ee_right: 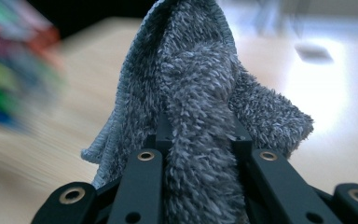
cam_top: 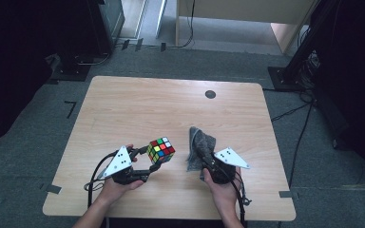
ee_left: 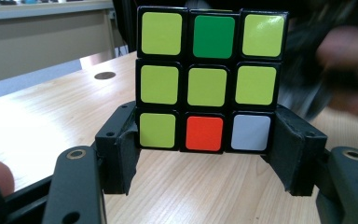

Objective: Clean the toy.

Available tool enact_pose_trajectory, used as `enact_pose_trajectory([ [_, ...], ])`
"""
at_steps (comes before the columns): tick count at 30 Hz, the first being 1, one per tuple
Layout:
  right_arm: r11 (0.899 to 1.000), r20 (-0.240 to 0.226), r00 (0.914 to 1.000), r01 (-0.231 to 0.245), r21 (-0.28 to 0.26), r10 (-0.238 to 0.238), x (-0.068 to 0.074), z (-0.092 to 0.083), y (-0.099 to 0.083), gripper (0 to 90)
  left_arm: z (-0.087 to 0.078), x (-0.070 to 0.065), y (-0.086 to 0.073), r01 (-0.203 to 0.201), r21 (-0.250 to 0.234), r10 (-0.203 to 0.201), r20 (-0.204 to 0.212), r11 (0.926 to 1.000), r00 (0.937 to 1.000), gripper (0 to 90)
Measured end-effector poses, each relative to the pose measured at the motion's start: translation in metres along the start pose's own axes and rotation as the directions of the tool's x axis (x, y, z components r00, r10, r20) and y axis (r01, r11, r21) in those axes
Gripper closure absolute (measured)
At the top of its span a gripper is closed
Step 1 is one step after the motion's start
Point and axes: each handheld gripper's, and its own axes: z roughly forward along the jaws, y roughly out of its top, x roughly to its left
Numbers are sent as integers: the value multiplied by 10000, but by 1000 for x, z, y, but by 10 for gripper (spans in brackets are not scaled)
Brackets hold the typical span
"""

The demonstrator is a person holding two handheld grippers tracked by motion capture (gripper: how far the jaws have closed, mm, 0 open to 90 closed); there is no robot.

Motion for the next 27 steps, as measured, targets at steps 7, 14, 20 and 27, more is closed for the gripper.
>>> enact_pose_trajectory([
  [7,9901,-1935,9739,1018,-962,-1189,55,-22,34,719,10,-16,1,-559,270,545,493,9981,9973,344],
  [14,9967,-2402,9676,809,14,-782,53,-10,29,711,11,-25,2,-975,279,944,976,9948,9907,347],
  [20,9944,-1108,9920,700,791,-611,34,-5,27,699,9,-24,4,-1098,239,1073,856,9937,9905,347],
  [27,9922,-2397,9632,1244,-40,-1217,60,-16,35,690,12,-29,4,-1440,419,1406,752,9887,9872,347],
])
